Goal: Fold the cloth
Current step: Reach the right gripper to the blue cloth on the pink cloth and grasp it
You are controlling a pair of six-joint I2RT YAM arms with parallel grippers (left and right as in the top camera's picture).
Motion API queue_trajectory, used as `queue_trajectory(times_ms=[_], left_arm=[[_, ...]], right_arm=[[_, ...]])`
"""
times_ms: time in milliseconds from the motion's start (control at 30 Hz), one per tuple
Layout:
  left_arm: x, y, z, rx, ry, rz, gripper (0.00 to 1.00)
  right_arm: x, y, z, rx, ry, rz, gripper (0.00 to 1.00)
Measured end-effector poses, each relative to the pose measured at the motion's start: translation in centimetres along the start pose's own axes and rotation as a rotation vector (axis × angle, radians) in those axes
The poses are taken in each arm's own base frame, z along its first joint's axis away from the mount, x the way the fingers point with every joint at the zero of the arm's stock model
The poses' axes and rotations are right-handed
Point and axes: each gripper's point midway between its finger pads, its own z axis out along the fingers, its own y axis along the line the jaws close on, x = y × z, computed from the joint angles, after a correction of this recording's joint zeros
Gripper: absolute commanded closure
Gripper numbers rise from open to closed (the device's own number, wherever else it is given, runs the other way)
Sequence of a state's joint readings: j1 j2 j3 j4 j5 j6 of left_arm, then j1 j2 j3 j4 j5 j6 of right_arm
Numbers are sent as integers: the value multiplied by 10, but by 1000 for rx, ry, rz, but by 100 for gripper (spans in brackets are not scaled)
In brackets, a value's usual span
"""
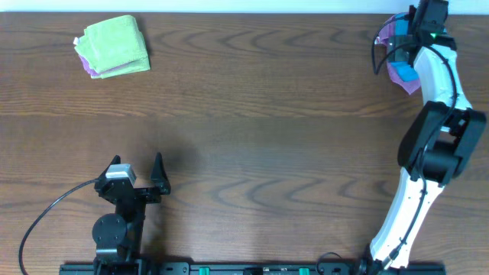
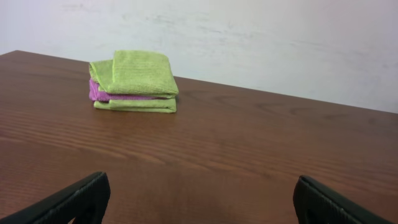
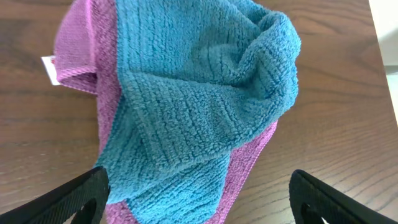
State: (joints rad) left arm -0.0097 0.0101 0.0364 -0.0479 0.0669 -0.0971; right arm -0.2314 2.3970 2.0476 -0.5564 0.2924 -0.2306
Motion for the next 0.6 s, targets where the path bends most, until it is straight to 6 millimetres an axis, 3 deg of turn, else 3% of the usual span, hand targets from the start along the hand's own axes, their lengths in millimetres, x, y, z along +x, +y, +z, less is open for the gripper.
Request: queue_trajectory(times_ms=[267, 433, 600], left_arm=[[0, 0, 0, 0, 0, 0, 5], [0, 0, 0, 0, 0, 0, 5], [0, 0, 0, 0, 0, 0, 5]], right_arm=[[15, 5, 22, 26, 32, -39, 13], [1, -3, 22, 73, -17, -27, 14], [-2, -6, 21, 92, -29, -28, 25]])
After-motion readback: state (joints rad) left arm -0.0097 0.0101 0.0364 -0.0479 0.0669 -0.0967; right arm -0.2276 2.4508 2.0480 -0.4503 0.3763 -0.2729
